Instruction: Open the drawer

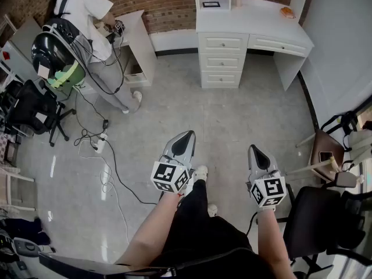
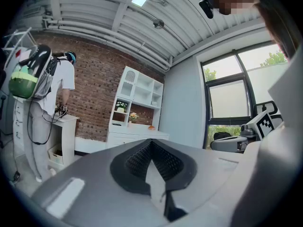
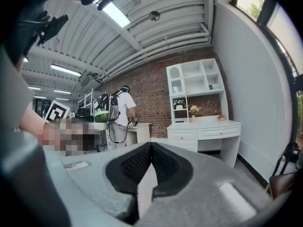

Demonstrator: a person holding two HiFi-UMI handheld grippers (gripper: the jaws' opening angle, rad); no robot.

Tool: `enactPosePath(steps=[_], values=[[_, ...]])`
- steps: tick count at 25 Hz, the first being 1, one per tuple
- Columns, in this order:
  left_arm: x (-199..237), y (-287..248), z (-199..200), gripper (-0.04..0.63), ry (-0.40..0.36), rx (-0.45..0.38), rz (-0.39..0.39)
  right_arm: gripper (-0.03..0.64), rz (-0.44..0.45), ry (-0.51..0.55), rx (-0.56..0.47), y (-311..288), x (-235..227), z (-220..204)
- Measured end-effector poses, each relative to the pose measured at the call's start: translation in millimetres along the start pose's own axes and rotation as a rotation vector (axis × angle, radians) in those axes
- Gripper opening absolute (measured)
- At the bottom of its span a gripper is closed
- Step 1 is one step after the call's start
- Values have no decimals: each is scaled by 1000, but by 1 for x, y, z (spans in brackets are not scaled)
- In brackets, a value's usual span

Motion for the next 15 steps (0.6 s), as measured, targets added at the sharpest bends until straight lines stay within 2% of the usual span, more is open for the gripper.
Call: enactPosePath(steps=[5, 15], values=[[19, -32, 0, 3, -2, 5, -16, 2, -10, -10, -6, -36, -13, 4], [100, -113, 15, 3, 2, 21, -22, 2, -17, -15, 26, -143, -38, 20]])
Point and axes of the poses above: the fingertips, and each gripper's own axes: y backward along the fingers, x to its left, z out of its top, the point moved 1 cm from there along y, backward along the fingers, and after that the axes turned 8 degrees about -z, right-handed, at the moved point
